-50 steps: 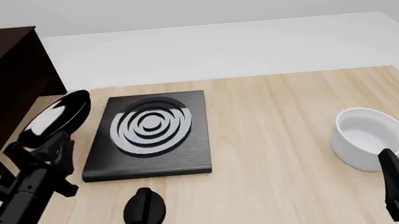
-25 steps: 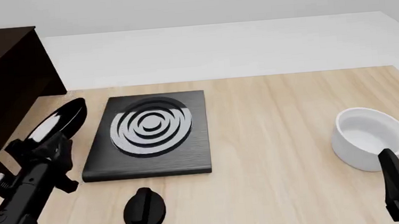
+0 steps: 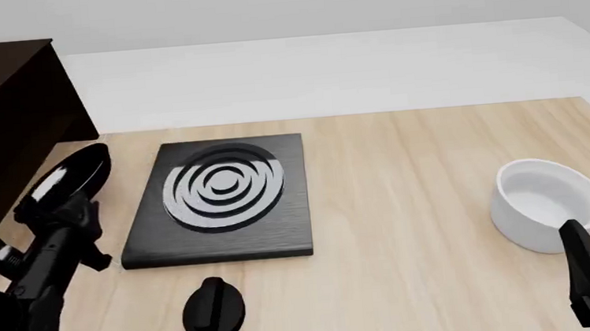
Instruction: Put the frying pan under the cabinet shelf.
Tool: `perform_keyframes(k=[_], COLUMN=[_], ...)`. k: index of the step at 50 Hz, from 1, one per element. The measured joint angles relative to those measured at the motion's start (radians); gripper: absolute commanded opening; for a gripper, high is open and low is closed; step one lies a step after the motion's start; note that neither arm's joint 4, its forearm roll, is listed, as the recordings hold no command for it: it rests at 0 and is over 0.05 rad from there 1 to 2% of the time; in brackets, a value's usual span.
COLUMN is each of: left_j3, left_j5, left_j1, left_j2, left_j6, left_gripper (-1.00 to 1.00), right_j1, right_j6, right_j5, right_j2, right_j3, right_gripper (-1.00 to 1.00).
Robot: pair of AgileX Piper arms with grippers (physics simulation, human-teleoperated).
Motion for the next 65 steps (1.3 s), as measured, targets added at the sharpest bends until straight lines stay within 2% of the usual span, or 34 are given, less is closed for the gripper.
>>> perform_keyframes(k=[17, 27, 32, 43, 56, 63, 64, 65], left_j3=[-0.131, -0.191, -0.200, -0.241, -0.273, -0.292, -0.293, -0.293], left_j5=[-0.006, -0.006, -0.006, -0.006, -0.006, -0.006, -0.001, 0.000], left_j1=[0.096, 0.188, 0.225, 0.270, 0.282, 0.276, 0.275, 0.272], left_j2=[0.200, 0.300, 0.316, 0.342, 0.358, 0.362, 0.359, 0.358], left_j6=[0.029, 0.086, -0.035, -0.122, -0.114, -0.027, 0.016, 0.044], left_gripper=[-1.00, -1.00, -1.00, -1.00, -1.00, -1.00, 1.00, 1.00], right_j1=[0.000, 0.000, 0.000, 0.000, 0.000, 0.000, 0.000, 0.000], right_j6=[0.000, 0.000, 0.000, 0.000, 0.000, 0.000, 0.000, 0.000], right_j5=[0.000, 0.000, 0.000, 0.000, 0.000, 0.000, 0.000, 0.000], right_j2=[0.000, 0.000, 0.000, 0.000, 0.000, 0.000, 0.000, 0.000], right_j3=[0.000, 0.000, 0.000, 0.000, 0.000, 0.000, 0.000, 0.000], right_gripper=[1.00, 1.00, 1.00, 1.00, 1.00, 1.00, 1.00, 1.00])
